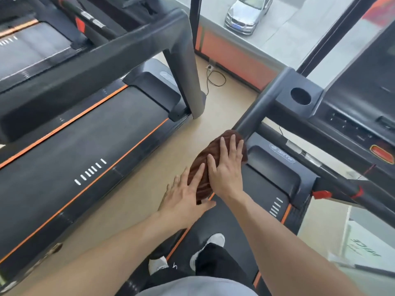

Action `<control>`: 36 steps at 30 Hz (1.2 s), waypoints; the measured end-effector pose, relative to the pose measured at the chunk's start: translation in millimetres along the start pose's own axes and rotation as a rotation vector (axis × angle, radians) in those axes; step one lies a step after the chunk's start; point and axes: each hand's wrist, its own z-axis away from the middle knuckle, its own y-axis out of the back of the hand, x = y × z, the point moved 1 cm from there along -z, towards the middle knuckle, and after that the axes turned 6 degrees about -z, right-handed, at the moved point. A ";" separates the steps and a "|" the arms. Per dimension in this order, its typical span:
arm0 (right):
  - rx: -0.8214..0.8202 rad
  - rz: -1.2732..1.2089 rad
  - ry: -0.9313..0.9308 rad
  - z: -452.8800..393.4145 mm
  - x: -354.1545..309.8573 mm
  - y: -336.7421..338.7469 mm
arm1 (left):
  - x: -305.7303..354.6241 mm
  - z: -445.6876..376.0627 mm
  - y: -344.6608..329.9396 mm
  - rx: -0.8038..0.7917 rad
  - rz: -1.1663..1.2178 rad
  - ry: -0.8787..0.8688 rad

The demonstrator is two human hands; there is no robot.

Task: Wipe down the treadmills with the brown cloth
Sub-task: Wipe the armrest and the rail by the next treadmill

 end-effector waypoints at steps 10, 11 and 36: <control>-0.101 0.291 0.151 -156.0 66.5 86.0 | 105.9 -149.1 30.0 0.060 -0.086 0.035; -0.108 0.319 0.154 -176.6 74.2 95.7 | 117.2 -169.8 34.1 0.063 -0.069 0.038; -0.061 0.381 -0.013 -410.7 154.9 197.2 | 237.2 -418.2 105.7 -0.043 0.096 0.042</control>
